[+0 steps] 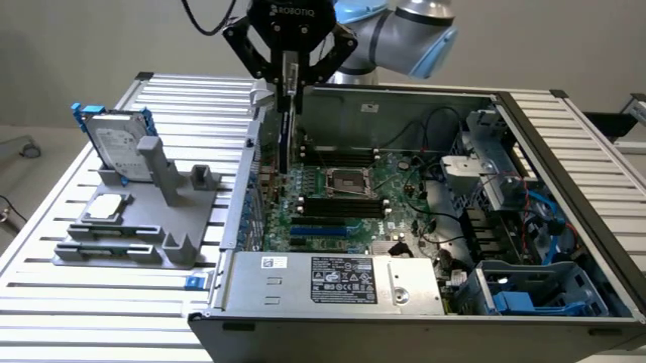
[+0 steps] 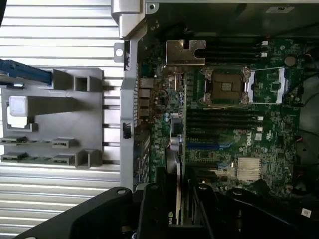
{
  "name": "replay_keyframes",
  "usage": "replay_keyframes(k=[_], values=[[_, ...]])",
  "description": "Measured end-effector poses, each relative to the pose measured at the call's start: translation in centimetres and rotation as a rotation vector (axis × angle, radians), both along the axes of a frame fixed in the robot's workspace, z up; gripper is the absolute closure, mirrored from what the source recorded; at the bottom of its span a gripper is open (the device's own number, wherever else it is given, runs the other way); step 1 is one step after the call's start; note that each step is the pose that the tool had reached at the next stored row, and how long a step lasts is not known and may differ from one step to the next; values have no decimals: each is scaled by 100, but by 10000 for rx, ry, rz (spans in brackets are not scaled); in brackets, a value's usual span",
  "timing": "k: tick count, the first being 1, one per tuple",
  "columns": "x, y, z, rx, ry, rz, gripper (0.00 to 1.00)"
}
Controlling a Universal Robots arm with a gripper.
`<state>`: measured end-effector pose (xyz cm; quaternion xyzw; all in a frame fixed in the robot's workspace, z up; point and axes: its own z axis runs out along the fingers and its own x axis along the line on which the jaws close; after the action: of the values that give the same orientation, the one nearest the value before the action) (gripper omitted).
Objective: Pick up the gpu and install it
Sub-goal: 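Pick up the gpu and move the gpu toward the slot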
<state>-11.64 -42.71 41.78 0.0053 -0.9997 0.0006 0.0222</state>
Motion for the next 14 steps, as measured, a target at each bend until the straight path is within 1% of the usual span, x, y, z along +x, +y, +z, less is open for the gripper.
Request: replay_keyframes(k=[3,9,14], values=[[135,0,-54,-16,-1,-1,74],[409,1,-164,-86,-1,0,74],[613,1,-255,-89,-2,1,74]])
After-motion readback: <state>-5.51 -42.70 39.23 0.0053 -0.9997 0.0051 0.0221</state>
